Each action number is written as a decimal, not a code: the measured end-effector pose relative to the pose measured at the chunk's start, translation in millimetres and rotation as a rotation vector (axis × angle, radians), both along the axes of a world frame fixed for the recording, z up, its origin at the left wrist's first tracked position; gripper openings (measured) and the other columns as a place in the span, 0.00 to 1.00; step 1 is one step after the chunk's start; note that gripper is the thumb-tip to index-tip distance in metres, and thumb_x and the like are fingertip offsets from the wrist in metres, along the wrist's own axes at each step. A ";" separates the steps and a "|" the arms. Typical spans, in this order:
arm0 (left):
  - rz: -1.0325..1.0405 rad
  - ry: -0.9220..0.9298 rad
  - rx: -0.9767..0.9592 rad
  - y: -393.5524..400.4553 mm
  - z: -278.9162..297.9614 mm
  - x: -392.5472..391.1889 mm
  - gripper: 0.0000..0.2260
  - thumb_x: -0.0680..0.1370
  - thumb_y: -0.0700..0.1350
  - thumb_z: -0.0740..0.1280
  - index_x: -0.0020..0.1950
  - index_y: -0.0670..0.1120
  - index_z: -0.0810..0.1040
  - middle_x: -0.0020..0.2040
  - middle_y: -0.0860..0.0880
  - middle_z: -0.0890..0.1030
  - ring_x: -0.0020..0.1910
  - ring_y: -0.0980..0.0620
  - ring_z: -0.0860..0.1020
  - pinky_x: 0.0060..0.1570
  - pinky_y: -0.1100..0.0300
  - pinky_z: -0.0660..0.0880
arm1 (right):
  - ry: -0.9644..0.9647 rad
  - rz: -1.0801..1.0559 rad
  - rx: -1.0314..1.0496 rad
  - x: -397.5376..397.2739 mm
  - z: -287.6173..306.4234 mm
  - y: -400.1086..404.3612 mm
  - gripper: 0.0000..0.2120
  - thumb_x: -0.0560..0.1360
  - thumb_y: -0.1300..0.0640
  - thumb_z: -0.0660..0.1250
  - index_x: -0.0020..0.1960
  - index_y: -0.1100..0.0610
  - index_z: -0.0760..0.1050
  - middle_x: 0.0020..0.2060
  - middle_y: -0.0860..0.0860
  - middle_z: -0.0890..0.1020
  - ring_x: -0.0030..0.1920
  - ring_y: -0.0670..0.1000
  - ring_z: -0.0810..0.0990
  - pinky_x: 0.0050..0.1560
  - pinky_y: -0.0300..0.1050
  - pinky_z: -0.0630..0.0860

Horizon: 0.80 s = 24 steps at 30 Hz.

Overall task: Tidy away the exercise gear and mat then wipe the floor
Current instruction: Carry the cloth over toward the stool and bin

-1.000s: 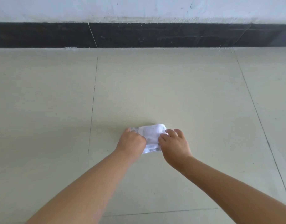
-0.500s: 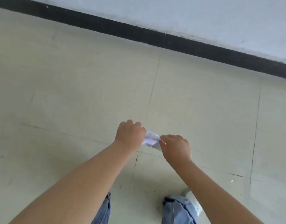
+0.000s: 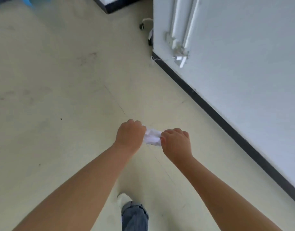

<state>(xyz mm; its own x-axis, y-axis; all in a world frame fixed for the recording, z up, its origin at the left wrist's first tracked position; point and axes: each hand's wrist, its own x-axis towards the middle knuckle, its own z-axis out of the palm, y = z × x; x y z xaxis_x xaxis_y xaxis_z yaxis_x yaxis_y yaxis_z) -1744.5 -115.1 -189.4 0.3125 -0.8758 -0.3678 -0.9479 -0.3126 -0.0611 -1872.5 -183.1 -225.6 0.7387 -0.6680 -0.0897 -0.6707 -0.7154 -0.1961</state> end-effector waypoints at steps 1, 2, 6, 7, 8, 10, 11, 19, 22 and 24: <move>0.050 -0.020 -0.044 4.6 21.0 29.9 0.16 0.77 0.34 0.58 0.63 0.44 0.74 0.59 0.46 0.76 0.60 0.45 0.74 0.54 0.57 0.72 | -0.007 0.065 -0.014 35.4 20.6 -1.9 0.05 0.71 0.62 0.65 0.43 0.58 0.79 0.42 0.51 0.83 0.48 0.54 0.78 0.45 0.43 0.64; 0.078 -0.056 -0.072 12.9 41.8 60.7 0.16 0.77 0.34 0.57 0.63 0.43 0.74 0.60 0.46 0.76 0.60 0.45 0.73 0.55 0.57 0.72 | -0.021 0.131 -0.009 71.6 39.5 -1.6 0.08 0.75 0.61 0.60 0.47 0.58 0.79 0.46 0.51 0.82 0.51 0.54 0.77 0.47 0.44 0.65; 0.221 -0.138 -0.245 46.6 99.4 185.1 0.13 0.73 0.36 0.65 0.57 0.44 0.78 0.54 0.47 0.79 0.54 0.46 0.77 0.48 0.60 0.75 | -0.079 0.289 -0.067 208.6 109.1 6.3 0.12 0.78 0.60 0.55 0.54 0.57 0.77 0.52 0.51 0.80 0.55 0.54 0.75 0.51 0.43 0.66; 0.204 -0.221 -0.351 57.6 111.0 213.9 0.11 0.65 0.37 0.73 0.47 0.45 0.82 0.44 0.48 0.82 0.44 0.48 0.81 0.38 0.63 0.76 | -0.092 0.329 -0.079 238.9 124.4 10.5 0.12 0.78 0.60 0.55 0.54 0.57 0.77 0.52 0.51 0.80 0.55 0.54 0.75 0.51 0.44 0.66; 0.224 -0.221 -0.403 68.5 124.6 238.9 0.13 0.52 0.38 0.79 0.34 0.46 0.82 0.32 0.50 0.80 0.31 0.50 0.80 0.25 0.68 0.72 | -0.082 0.360 -0.073 267.5 137.0 15.6 0.12 0.78 0.60 0.55 0.54 0.58 0.77 0.53 0.51 0.80 0.56 0.55 0.75 0.51 0.44 0.65; 0.242 -0.229 -0.405 88.3 139.2 285.8 0.18 0.36 0.37 0.79 0.19 0.48 0.76 0.20 0.52 0.73 0.18 0.54 0.73 0.16 0.74 0.62 | -0.084 0.409 -0.048 319.9 154.4 25.0 0.13 0.79 0.59 0.54 0.54 0.58 0.77 0.53 0.52 0.80 0.56 0.56 0.75 0.50 0.44 0.65; 0.277 -0.228 -0.405 96.5 140.4 308.6 0.19 0.35 0.37 0.79 0.18 0.48 0.74 0.19 0.53 0.72 0.18 0.54 0.73 0.16 0.74 0.61 | -0.083 0.435 -0.043 344.4 162.6 29.0 0.14 0.79 0.58 0.53 0.55 0.58 0.77 0.53 0.52 0.80 0.56 0.56 0.75 0.51 0.44 0.66; 0.379 -0.211 -0.369 99.4 157.1 481.9 0.11 0.57 0.39 0.80 0.33 0.46 0.81 0.33 0.52 0.80 0.34 0.51 0.80 0.27 0.68 0.71 | -0.073 0.651 -0.094 535.9 188.8 12.1 0.14 0.80 0.57 0.53 0.52 0.59 0.77 0.51 0.53 0.80 0.54 0.56 0.75 0.45 0.42 0.61; 0.480 -0.212 -0.324 71.1 162.2 577.2 0.11 0.78 0.35 0.60 0.57 0.43 0.78 0.56 0.49 0.78 0.56 0.48 0.74 0.49 0.61 0.72 | -0.080 0.705 -0.105 636.5 199.5 -21.5 0.14 0.79 0.57 0.54 0.52 0.59 0.78 0.51 0.55 0.80 0.55 0.57 0.76 0.48 0.44 0.67; 0.538 -0.221 -0.350 51.7 172.3 639.2 0.12 0.79 0.35 0.58 0.59 0.44 0.77 0.58 0.49 0.78 0.57 0.47 0.73 0.53 0.59 0.72 | -0.093 0.740 -0.123 705.2 210.7 -44.5 0.15 0.79 0.58 0.53 0.53 0.60 0.78 0.53 0.55 0.80 0.55 0.57 0.76 0.50 0.44 0.70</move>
